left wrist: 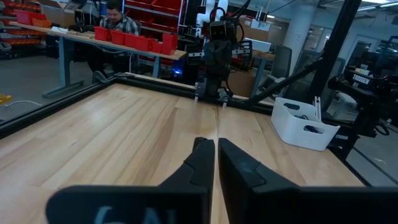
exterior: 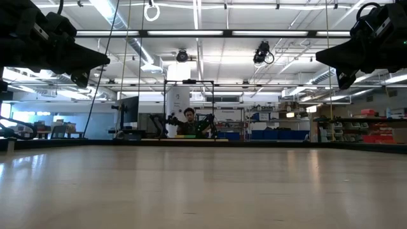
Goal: Pick and place USB-C Cables
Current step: Return to Home Position
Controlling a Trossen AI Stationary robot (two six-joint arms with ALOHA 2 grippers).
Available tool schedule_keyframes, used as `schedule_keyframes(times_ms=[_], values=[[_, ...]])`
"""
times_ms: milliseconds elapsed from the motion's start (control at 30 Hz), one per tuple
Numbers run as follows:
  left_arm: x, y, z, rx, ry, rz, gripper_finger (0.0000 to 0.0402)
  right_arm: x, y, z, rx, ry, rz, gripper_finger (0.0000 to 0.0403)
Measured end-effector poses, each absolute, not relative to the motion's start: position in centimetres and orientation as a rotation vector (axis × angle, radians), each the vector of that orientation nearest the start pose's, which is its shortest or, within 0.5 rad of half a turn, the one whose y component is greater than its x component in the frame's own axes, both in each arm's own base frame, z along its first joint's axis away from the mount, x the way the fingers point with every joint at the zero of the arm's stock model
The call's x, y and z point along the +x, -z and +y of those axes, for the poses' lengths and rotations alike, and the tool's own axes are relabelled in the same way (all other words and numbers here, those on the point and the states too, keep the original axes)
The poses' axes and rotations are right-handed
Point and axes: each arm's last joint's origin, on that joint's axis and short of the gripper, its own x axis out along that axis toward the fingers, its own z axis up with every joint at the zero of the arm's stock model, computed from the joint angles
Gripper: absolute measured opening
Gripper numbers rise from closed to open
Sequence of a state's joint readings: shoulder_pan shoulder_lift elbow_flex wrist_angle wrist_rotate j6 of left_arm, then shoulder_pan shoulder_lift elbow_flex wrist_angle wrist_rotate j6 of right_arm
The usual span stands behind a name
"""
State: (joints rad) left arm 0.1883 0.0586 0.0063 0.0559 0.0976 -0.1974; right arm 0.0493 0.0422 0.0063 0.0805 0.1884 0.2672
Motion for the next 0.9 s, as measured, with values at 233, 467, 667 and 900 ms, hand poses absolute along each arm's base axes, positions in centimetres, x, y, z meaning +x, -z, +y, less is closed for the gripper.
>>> schedule_keyframes(times_ms=[233, 467, 667, 900], values=[[9.96, -16.64, 1.61, -0.197, -0.09, -0.013, 0.0022, 9.95, -17.01, -0.05, 0.272, 0.132, -0.063, 0.0023], [9.96, -16.64, 1.61, -0.198, -0.09, -0.012, 0.0031, 9.95, -17.0, -0.05, 0.272, 0.133, -0.063, 0.0023], [9.96, -16.64, 1.61, -0.197, -0.09, -0.012, 0.0025, 9.95, -17.01, -0.05, 0.272, 0.132, -0.062, 0.0023], [9.96, -16.64, 1.61, -0.197, -0.09, -0.012, 0.0023, 9.95, -17.01, -0.05, 0.272, 0.132, -0.063, 0.0023]])
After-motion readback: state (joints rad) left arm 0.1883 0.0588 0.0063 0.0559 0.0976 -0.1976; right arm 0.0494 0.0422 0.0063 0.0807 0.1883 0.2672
